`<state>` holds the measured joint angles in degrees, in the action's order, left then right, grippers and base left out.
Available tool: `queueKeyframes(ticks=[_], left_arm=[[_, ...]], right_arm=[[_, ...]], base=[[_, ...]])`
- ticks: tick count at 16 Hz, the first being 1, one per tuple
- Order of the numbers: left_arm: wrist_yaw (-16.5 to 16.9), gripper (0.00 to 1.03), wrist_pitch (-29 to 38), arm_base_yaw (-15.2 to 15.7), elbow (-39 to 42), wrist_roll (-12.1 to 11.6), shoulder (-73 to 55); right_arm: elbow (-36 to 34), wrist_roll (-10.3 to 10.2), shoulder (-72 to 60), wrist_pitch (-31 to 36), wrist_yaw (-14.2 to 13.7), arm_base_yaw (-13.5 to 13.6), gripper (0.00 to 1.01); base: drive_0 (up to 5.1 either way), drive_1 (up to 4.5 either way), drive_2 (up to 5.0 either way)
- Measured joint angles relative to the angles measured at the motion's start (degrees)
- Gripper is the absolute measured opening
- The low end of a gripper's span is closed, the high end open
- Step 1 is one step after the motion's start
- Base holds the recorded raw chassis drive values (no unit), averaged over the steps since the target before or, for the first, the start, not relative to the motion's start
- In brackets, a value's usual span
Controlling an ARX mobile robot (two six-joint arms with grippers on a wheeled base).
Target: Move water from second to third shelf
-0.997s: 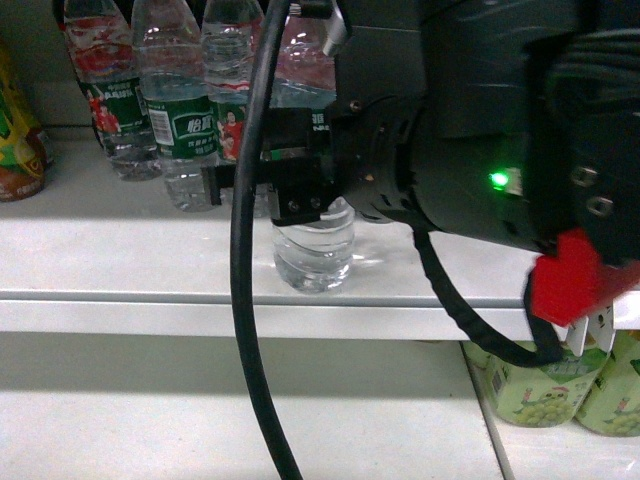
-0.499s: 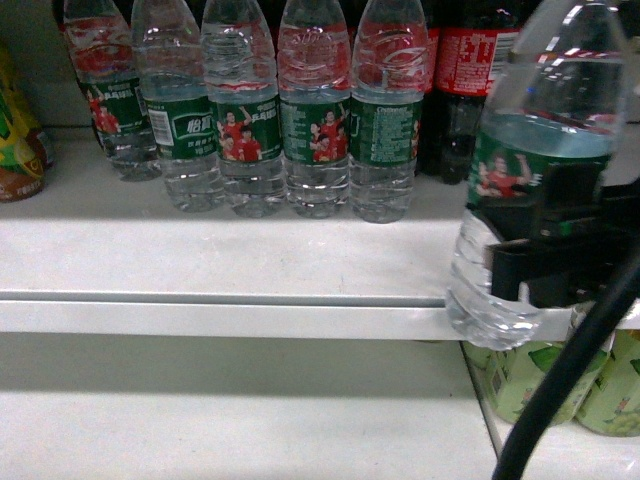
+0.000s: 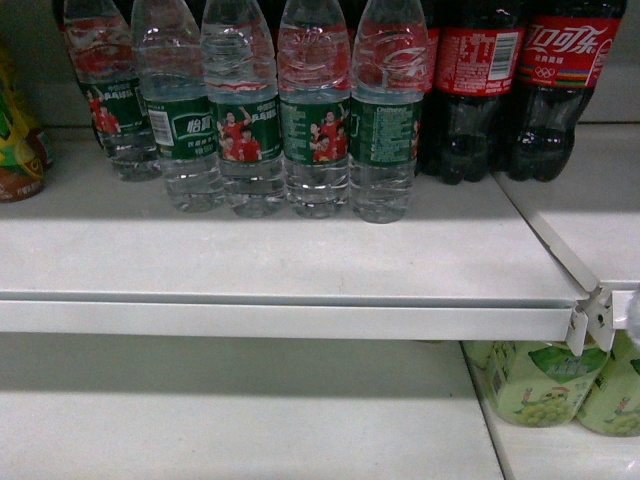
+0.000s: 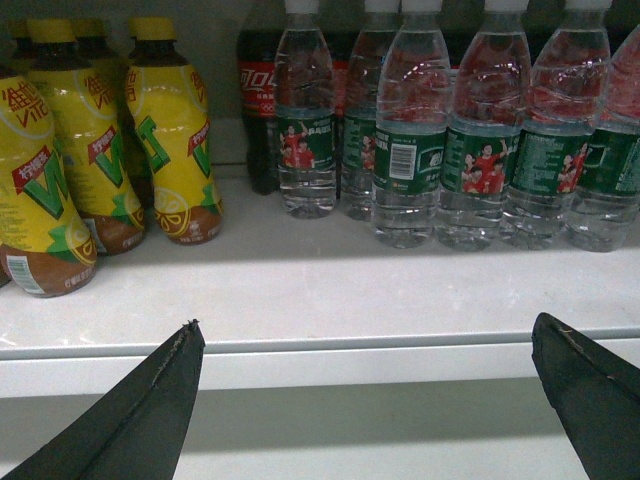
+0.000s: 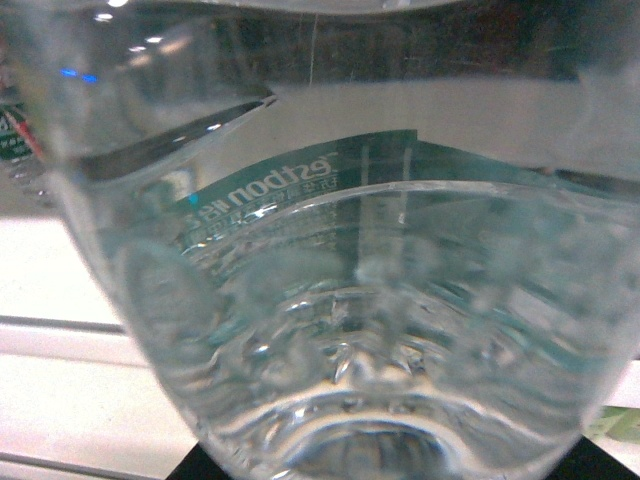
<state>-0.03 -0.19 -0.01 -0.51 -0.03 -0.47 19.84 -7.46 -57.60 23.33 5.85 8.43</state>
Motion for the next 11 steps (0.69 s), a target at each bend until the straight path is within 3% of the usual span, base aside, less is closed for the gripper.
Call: queueKeyframes(ticks=[3, 6, 10, 11], left_arm=[[0.0, 0.98, 0.0, 0.0, 0.0, 0.0, 0.0], [0.0, 0.98, 0.0, 0.0, 0.0, 0.0, 0.0], [0.0, 0.98, 0.0, 0.0, 0.0, 0.0, 0.0], [0.0, 0.98, 0.0, 0.0, 0.0, 0.0, 0.0]], right_arm=[[0.0, 0.0, 8.8, -6.6, 3.5, -5.9, 0.39], [-0.8, 0.0, 15.2, -11.5, 6.2, -10.1, 0.39], [-1.7, 0.0, 19.3, -14.4, 6.7, -11.7, 0.39], [-1.9, 0.0, 19.9, -14.9, 8.2, -12.7, 0.39]], base=[[0.0, 0.0, 0.0], [0.0, 0.0, 0.0], [0.0, 0.0, 0.0], [0.0, 0.0, 0.0]])
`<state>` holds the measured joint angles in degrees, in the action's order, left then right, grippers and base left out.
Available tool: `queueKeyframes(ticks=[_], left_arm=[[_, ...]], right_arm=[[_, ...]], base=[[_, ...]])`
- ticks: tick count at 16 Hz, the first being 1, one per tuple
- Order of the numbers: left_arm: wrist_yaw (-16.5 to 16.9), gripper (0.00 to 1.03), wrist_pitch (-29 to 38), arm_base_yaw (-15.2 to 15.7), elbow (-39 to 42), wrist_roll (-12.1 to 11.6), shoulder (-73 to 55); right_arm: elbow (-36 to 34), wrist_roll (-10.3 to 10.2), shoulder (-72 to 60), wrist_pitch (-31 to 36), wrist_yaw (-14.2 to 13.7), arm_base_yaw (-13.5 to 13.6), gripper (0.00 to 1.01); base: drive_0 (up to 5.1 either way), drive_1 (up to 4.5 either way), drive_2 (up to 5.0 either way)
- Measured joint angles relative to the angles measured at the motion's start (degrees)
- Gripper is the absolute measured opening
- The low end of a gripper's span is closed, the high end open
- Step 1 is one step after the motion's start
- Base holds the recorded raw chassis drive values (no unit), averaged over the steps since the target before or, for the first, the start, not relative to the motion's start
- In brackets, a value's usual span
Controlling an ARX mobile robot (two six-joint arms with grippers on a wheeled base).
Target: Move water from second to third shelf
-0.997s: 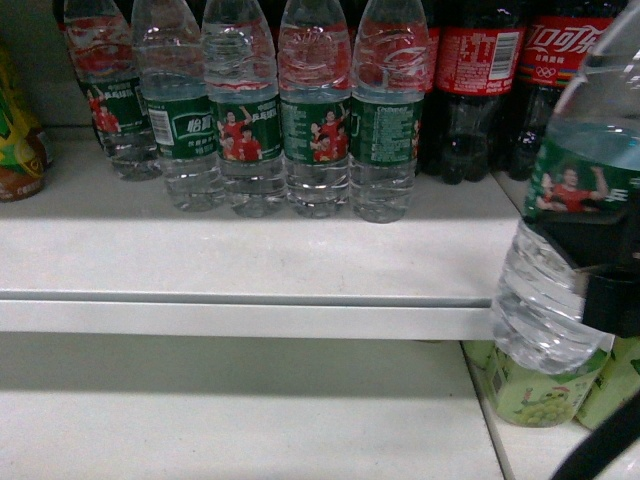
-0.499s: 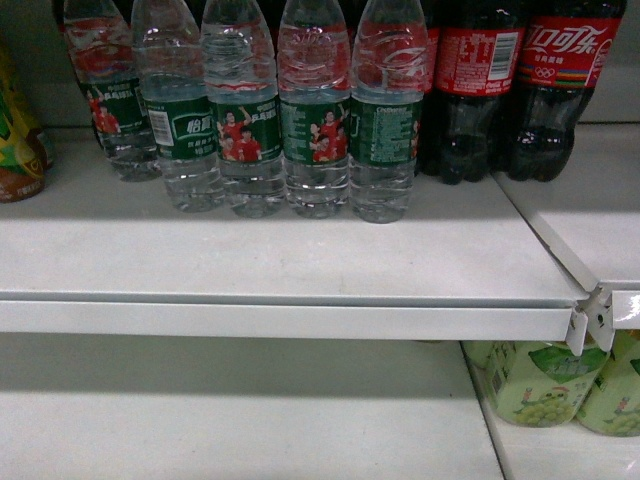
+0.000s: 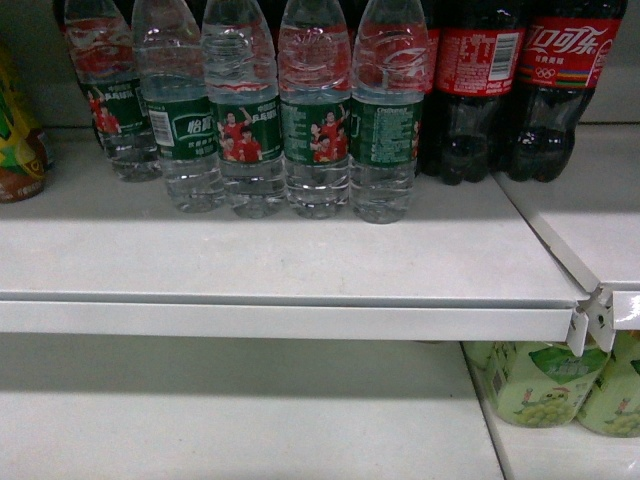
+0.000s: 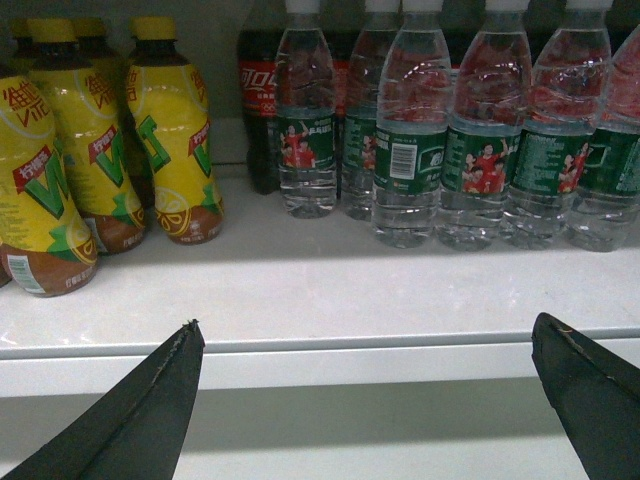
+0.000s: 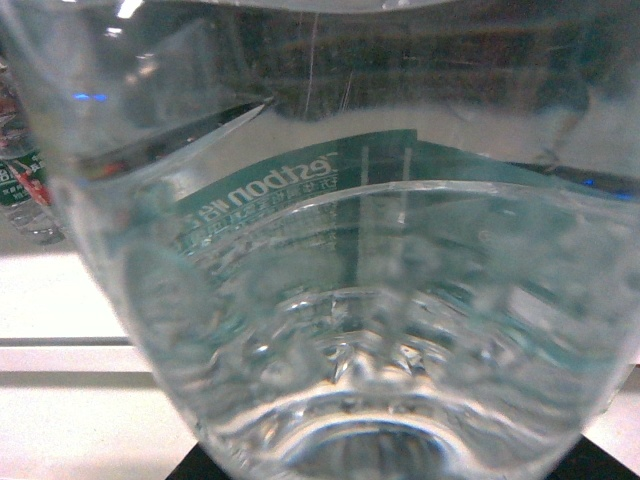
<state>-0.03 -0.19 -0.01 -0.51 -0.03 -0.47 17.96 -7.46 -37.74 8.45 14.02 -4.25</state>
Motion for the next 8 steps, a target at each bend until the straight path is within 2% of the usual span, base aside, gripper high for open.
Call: queueKeyframes(ticks=[1, 2, 8], left_arm=[[0.0, 0.98, 0.0, 0.0, 0.0, 0.0, 0.0], [0.0, 0.98, 0.0, 0.0, 0.0, 0.0, 0.0], [0.0, 0.98, 0.0, 0.0, 0.0, 0.0, 0.0]], right_arm=[[-0.5, 0.0, 1.6, -0.1, 0.6, -1.6, 0.39], [-0.6, 0.0, 2.0, 0.1, 0.6, -1.9, 0.39], [-0.6, 0.0, 2.1, 0.0, 0.7, -1.8, 0.39]], base=[[0.0, 0.0, 0.0], [0.0, 0.0, 0.0], [0.0, 0.0, 0.0]])
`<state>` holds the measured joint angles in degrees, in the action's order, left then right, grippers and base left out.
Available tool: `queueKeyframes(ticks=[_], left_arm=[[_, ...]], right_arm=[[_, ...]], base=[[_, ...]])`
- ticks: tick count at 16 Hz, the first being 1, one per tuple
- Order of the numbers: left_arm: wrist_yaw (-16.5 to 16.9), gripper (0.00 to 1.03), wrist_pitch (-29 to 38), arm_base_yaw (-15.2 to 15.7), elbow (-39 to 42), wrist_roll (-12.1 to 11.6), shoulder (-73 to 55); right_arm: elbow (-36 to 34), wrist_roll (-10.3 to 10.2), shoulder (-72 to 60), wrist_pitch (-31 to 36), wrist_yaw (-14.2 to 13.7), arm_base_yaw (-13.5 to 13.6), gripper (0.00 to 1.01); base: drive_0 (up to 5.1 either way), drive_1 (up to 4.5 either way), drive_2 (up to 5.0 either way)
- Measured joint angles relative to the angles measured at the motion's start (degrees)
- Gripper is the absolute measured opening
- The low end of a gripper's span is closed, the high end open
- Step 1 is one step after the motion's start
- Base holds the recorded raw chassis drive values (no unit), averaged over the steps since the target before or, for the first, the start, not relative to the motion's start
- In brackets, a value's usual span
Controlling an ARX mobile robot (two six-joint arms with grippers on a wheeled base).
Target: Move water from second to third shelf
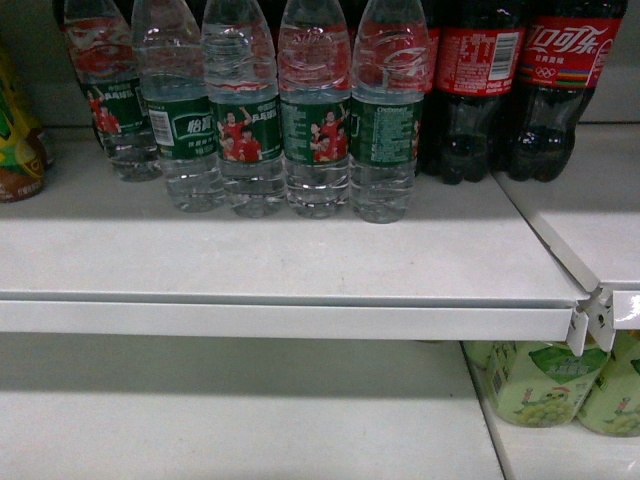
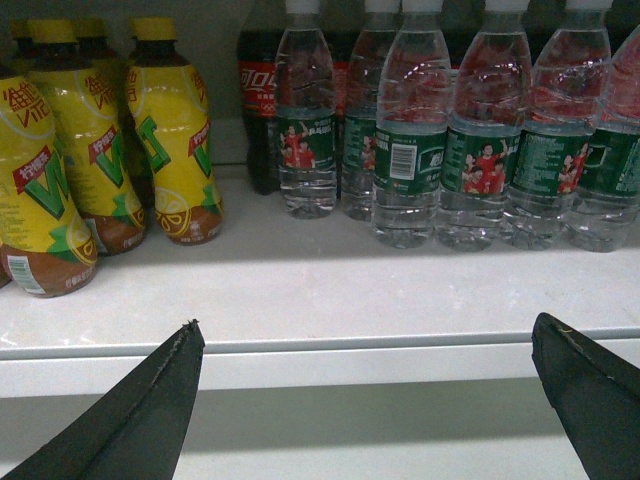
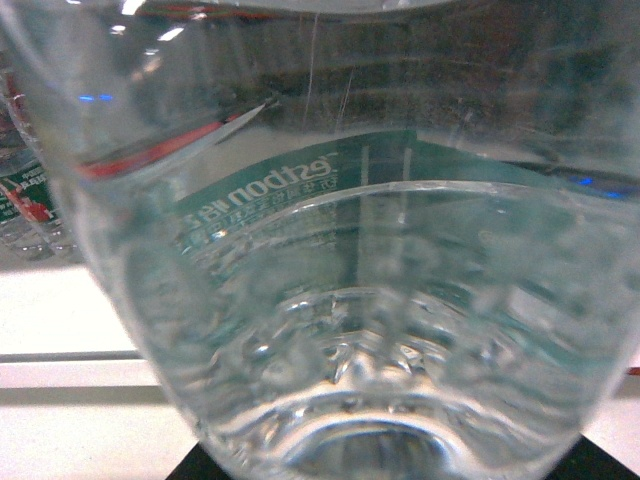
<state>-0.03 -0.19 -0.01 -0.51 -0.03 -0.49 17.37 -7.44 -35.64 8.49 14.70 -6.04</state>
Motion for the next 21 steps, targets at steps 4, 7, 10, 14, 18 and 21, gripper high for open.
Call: queueKeyframes(ticks=[4, 7, 10, 14, 18, 21], left_arm=[[0.0, 0.98, -0.2, 0.0, 0.0, 0.0, 0.0], [0.1, 0.98, 0.0, 0.0, 0.0, 0.0, 0.0], [-0.1, 0.98, 0.0, 0.0, 0.0, 0.0, 0.0], [0.0, 0.98, 0.0, 0.0, 0.0, 0.0, 0.0], [0.1, 0.98, 0.1, 0.0, 0.0, 0.0, 0.0], [0.0, 0.98, 0.1, 0.0, 0.0, 0.0, 0.0]], right_arm=[[-0.2, 0.0, 0.0, -0.3, 0.0, 0.0, 0.39], [-0.3, 0.0, 0.0, -0.3, 0.0, 0.0, 0.39], [-0.3, 0.0, 0.0, 0.0, 0.0, 0.0, 0.39], [-0.3, 0.0, 0.0, 0.0, 0.0, 0.0, 0.39], [-0.2, 0.0, 0.0, 0.3, 0.0, 0.0, 0.39], [-0.2, 0.0, 0.0, 0.1, 0.0, 0.0, 0.39]], base=[[0.0, 0.0, 0.0], [0.0, 0.0, 0.0], [0.0, 0.0, 0.0], [0.0, 0.0, 0.0], [0.0, 0.0, 0.0], [0.0, 0.0, 0.0]])
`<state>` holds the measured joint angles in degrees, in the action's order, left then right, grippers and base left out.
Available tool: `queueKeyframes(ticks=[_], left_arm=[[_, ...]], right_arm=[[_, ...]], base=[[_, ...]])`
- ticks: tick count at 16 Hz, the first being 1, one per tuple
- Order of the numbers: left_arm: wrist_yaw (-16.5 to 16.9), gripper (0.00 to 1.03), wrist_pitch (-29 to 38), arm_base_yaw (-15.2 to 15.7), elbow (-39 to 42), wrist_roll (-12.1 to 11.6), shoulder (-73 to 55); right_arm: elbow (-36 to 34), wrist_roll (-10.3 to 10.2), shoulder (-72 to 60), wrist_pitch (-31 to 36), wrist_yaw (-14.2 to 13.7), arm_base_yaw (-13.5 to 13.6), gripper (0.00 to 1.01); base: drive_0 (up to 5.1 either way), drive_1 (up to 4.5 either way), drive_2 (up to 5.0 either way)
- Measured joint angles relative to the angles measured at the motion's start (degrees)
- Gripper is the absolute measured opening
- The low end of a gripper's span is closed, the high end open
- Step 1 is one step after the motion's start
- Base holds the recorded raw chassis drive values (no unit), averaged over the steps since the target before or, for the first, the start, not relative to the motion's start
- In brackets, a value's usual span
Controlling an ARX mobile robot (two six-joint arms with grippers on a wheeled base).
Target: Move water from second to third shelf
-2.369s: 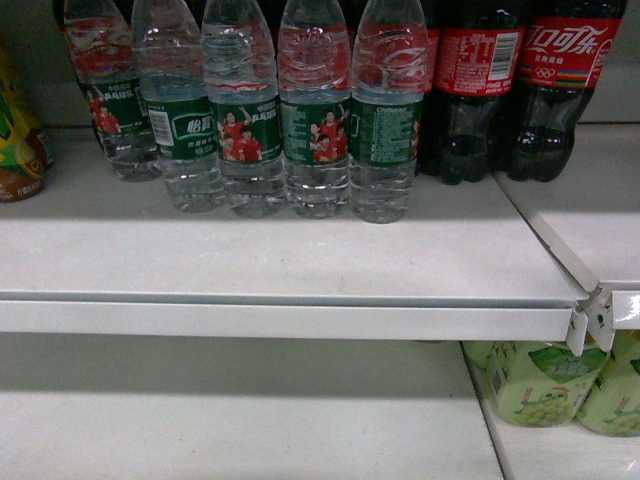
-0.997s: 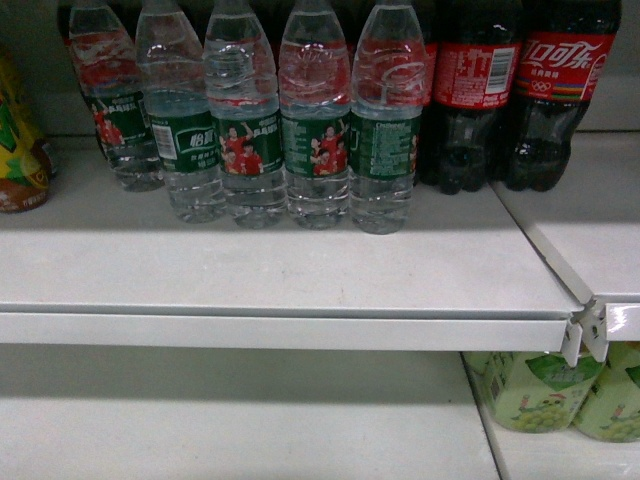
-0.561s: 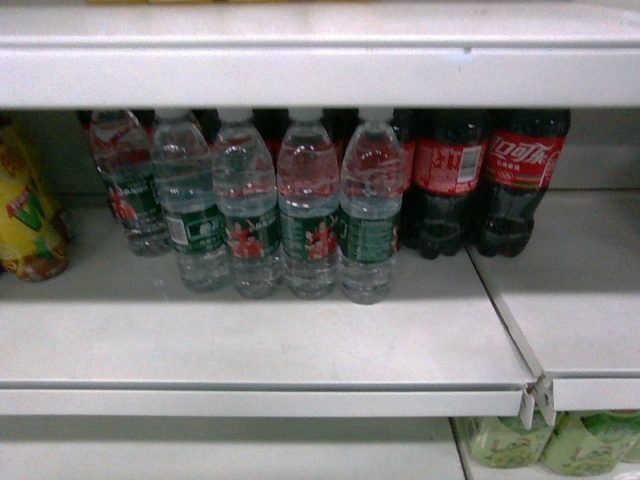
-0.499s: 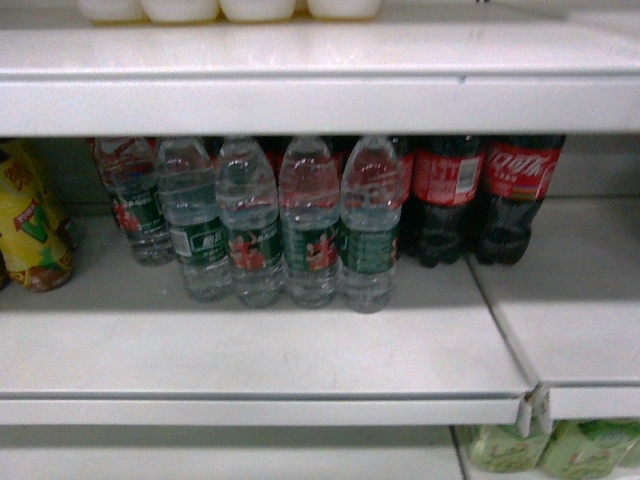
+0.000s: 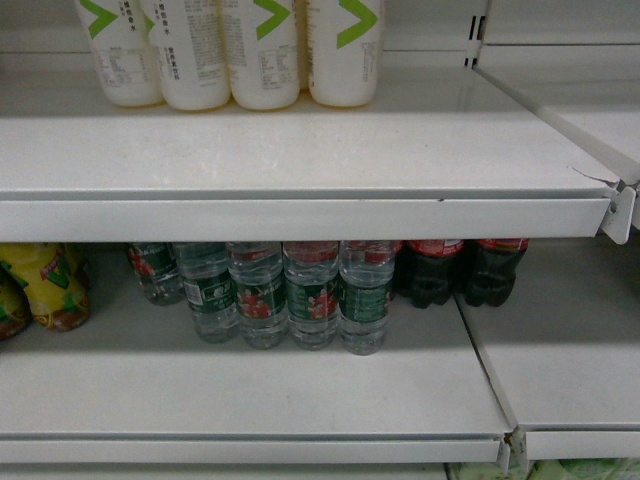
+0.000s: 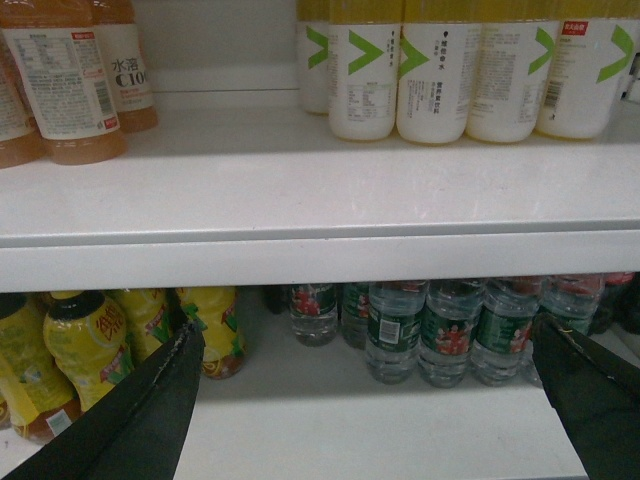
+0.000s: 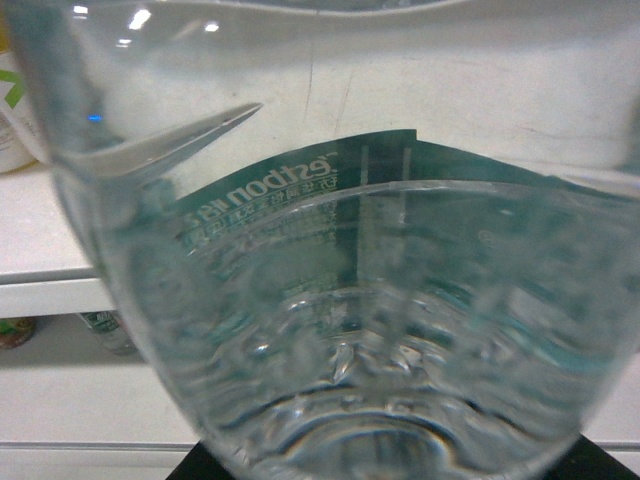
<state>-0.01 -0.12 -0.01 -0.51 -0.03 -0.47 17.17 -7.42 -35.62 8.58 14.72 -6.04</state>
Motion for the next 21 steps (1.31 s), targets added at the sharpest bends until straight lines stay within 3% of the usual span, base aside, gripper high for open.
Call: queueKeyframes(ticks=[18, 21], left_arm=[[0.0, 0.98, 0.0, 0.0, 0.0, 0.0, 0.0], [0.0, 0.98, 0.0, 0.0, 0.0, 0.0, 0.0]], right_arm=[[0.0, 0.0, 0.0, 0.0, 0.0, 0.0, 0.39], [0.0, 0.0, 0.0, -0.3, -0.6, -0.2, 0.39]], base=[[0.0, 0.0, 0.0], [-4.9, 2.59, 2.6]])
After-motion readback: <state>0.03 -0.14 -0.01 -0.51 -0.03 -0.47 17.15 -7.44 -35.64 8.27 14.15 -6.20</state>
